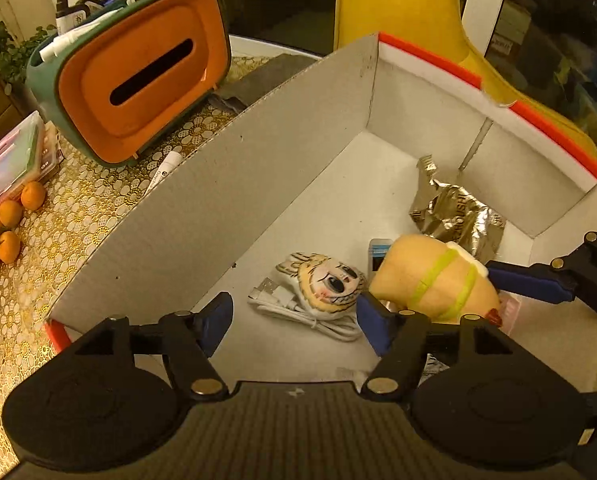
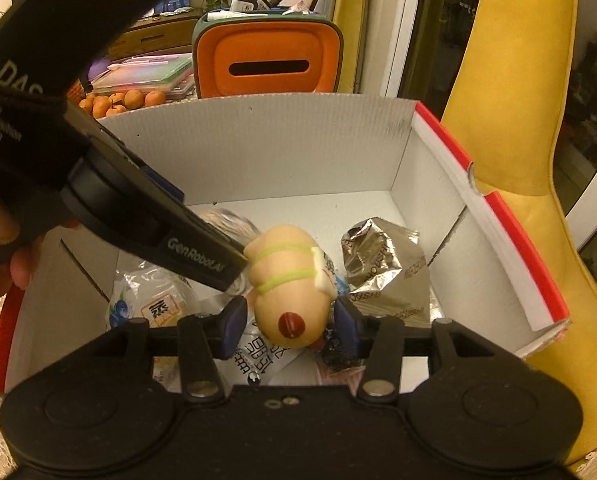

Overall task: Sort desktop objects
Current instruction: 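Open the left tool to drop the face-print plush while the right tool releases the sausage plush, then withdraw both open tools from the red box back toward the table items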

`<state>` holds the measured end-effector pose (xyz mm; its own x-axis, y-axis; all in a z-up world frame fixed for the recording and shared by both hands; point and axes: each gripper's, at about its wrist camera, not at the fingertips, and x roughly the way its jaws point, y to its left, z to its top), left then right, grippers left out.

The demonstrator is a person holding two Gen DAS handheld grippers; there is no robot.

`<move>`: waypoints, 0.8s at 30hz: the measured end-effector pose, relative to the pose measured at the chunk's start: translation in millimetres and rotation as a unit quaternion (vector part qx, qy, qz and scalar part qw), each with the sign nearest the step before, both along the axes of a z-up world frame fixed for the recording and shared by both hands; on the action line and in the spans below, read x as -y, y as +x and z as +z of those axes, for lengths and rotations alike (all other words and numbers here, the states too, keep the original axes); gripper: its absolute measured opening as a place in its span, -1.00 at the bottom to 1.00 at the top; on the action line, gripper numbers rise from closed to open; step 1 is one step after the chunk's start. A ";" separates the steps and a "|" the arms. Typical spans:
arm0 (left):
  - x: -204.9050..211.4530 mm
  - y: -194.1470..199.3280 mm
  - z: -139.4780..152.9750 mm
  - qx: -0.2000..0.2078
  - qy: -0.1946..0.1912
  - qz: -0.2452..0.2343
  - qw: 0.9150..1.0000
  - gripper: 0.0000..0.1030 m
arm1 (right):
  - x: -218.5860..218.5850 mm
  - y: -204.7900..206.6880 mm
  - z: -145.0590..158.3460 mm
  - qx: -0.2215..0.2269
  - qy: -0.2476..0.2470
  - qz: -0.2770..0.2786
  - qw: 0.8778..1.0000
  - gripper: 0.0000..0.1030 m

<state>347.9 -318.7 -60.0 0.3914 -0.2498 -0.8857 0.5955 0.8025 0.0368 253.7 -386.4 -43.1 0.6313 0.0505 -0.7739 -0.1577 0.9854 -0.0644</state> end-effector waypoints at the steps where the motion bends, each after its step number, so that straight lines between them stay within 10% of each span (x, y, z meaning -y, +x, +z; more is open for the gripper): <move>1: -1.6 -1.7 1.8 0.002 -0.003 0.000 1.000 0.31 | 0.2 -1.2 1.3 0.002 0.000 0.000 1.000 -0.07; 6: -11.6 -13.1 14.4 0.015 -0.013 0.003 1.000 0.31 | 2.8 -10.7 13.5 0.010 0.015 -0.004 1.000 0.22; 24: -62.3 -86.5 77.0 0.064 -0.079 0.016 0.995 0.31 | -4.7 -59.6 66.4 0.045 0.025 0.008 0.999 0.24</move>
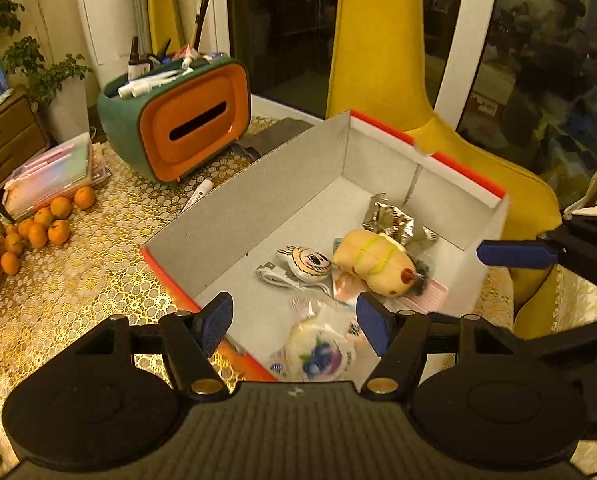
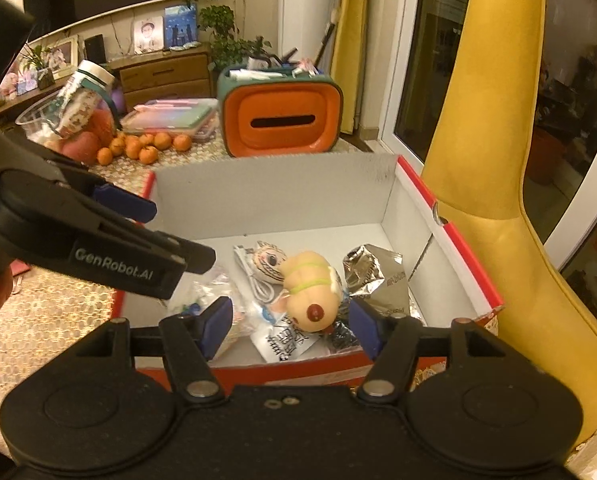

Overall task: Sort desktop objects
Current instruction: 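Withdraw both open tools from the red box back toward the table items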

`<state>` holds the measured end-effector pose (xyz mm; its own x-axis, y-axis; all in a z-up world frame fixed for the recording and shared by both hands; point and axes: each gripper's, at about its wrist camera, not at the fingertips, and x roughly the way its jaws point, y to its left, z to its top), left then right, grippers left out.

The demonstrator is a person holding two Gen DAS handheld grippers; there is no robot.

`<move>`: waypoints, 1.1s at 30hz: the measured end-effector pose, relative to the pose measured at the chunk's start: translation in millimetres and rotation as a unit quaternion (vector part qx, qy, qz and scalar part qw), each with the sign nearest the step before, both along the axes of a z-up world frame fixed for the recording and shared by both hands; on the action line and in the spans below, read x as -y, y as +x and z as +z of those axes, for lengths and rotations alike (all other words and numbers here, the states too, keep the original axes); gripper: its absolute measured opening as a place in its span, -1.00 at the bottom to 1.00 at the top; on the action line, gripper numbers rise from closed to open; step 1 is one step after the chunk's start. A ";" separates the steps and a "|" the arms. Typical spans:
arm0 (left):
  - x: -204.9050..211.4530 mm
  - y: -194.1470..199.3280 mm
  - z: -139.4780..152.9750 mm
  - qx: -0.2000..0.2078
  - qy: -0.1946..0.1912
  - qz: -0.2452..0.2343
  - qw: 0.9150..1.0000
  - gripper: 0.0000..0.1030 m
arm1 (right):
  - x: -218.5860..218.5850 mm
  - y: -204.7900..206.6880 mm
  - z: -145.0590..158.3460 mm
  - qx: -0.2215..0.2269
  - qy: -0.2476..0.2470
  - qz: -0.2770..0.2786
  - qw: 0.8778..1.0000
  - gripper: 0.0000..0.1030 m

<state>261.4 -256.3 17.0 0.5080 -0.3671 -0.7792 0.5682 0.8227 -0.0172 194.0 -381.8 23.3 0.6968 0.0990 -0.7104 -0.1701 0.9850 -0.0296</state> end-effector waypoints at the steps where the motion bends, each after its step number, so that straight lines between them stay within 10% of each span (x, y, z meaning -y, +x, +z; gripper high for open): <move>1: -2.4 -5.9 2.4 0.004 -0.002 0.000 1.000 0.31 | -0.9 -3.1 1.9 0.003 0.000 0.001 1.000 0.24; 33: -119.7 -131.0 28.5 0.086 -0.079 0.059 0.991 0.42 | -64.4 -93.4 35.6 0.046 0.003 0.063 0.997 0.71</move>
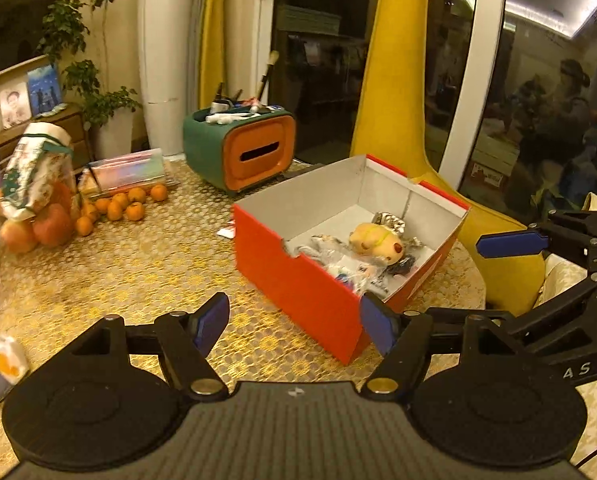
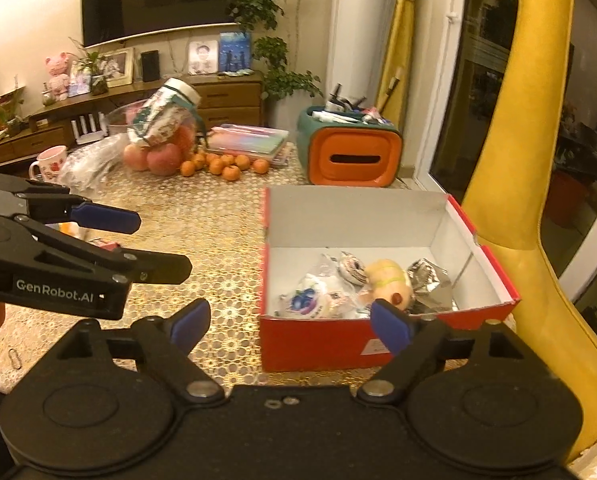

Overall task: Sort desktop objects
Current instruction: 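Withdraw both open tools from the red box back toward the table items, then grasp the white-and-blue tissue pack with the left tool while the right tool grasps the pink binder clip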

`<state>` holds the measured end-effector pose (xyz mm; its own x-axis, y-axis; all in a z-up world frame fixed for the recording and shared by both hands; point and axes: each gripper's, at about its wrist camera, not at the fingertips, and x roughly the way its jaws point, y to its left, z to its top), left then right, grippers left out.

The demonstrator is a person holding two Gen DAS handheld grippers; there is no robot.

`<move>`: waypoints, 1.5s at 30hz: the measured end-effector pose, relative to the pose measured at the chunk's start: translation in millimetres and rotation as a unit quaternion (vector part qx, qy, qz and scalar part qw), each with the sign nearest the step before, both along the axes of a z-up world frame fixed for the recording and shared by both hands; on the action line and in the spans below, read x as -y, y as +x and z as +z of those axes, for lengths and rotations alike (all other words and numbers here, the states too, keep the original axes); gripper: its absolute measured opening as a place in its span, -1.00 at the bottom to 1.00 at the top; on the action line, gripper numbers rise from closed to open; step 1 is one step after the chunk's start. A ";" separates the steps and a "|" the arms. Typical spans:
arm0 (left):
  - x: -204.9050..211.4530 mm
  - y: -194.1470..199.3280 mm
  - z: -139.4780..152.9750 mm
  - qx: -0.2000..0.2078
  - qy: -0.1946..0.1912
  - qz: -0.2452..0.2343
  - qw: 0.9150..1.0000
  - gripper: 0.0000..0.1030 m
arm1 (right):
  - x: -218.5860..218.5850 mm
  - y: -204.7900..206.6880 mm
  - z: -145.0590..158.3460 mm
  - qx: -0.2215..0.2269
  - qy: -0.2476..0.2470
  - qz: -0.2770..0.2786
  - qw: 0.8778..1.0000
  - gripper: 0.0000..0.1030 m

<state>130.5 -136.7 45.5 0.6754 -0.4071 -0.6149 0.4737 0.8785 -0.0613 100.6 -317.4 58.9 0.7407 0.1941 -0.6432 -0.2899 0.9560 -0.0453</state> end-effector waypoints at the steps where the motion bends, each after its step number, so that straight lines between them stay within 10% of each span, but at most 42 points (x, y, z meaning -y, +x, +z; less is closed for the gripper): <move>1: -3.9 -3.2 -0.9 0.004 0.001 0.004 1.000 0.45 | -3.3 -2.5 -0.8 0.002 -0.002 0.002 1.000 0.71; 15: -85.4 -30.9 -13.2 0.024 -0.030 0.093 0.995 1.00 | -51.9 -14.4 -18.7 0.018 0.013 0.029 0.999 0.88; 30: -175.9 -3.9 -45.6 0.014 -0.012 0.198 0.980 1.00 | -139.9 15.9 -50.5 0.009 0.008 0.067 0.998 0.91; 45: -253.0 34.5 -86.4 0.021 0.023 0.182 0.983 1.00 | -215.3 62.4 -82.0 -0.013 0.005 0.102 0.995 0.91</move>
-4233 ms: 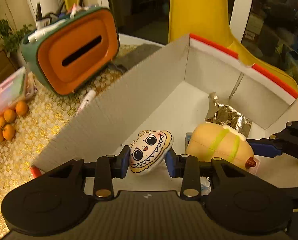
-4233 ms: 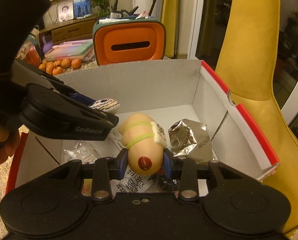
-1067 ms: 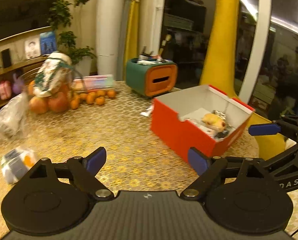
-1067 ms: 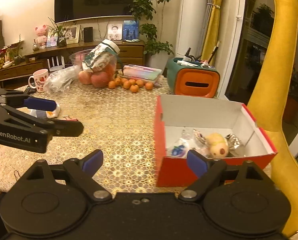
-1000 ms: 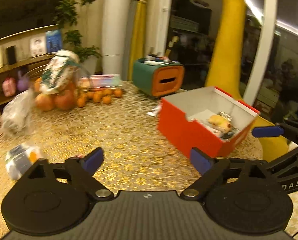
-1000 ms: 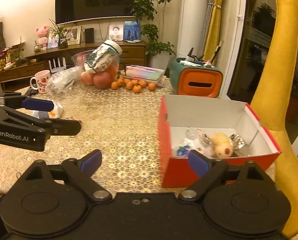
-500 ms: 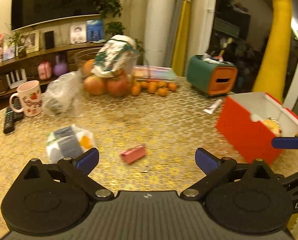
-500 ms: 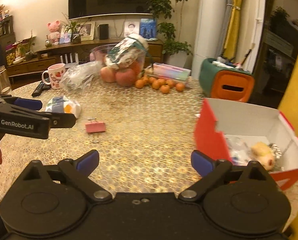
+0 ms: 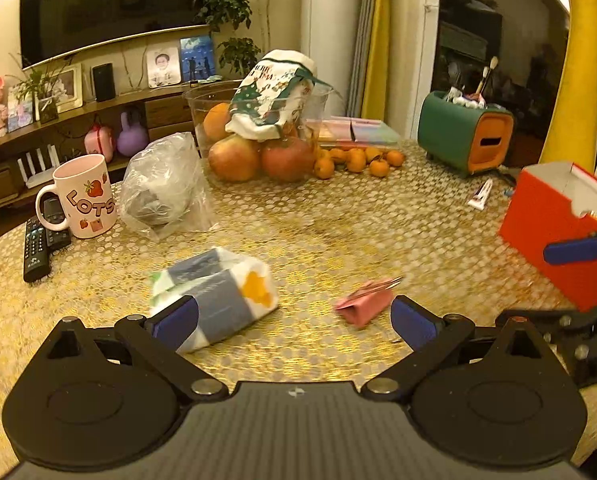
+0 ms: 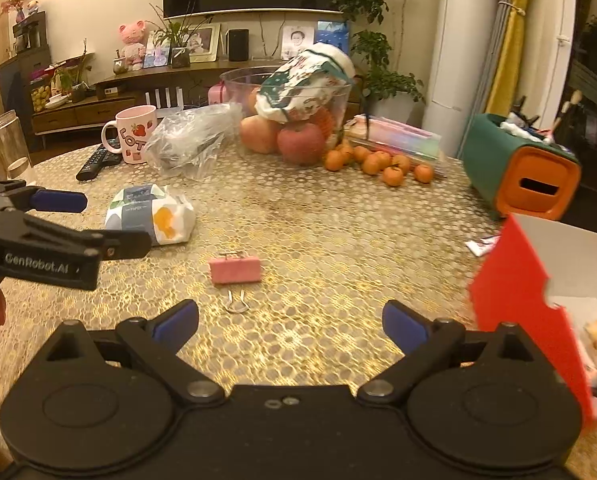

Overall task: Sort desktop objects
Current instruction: 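Grasp the white-and-blue tissue pack with the left tool while the right tool grasps the pink binder clip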

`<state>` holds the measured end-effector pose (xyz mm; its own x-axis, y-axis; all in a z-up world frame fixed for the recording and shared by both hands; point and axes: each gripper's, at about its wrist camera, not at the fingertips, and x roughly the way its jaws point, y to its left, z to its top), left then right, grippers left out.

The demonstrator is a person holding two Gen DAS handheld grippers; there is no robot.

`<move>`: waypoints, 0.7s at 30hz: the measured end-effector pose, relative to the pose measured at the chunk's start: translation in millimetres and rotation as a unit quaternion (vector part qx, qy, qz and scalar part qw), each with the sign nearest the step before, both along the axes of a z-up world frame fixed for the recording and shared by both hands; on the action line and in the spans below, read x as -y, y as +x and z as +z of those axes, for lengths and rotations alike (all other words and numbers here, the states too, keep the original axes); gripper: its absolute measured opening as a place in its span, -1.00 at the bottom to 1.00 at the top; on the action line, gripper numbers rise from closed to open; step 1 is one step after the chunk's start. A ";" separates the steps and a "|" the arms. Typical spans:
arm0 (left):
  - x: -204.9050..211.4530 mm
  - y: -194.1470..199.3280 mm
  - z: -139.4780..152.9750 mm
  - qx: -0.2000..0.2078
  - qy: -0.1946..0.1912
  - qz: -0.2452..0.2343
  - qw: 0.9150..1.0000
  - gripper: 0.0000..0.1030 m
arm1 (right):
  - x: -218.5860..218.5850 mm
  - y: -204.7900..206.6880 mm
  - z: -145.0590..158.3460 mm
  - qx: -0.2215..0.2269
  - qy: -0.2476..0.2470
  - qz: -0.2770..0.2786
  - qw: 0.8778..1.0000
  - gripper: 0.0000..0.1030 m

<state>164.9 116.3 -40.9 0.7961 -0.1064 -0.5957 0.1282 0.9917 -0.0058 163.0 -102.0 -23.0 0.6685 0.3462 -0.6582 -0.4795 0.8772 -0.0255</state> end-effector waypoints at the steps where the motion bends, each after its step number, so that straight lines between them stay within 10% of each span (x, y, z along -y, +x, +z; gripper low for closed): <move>1: -4.5 2.2 -3.0 0.001 0.005 -0.004 1.000 1.00 | -4.5 3.1 -2.7 -0.002 0.000 0.001 1.000 0.91; 21: -52.7 82.3 -51.4 0.005 0.082 -0.158 0.984 1.00 | -70.3 63.7 -57.2 -0.038 -0.022 0.034 0.998 0.91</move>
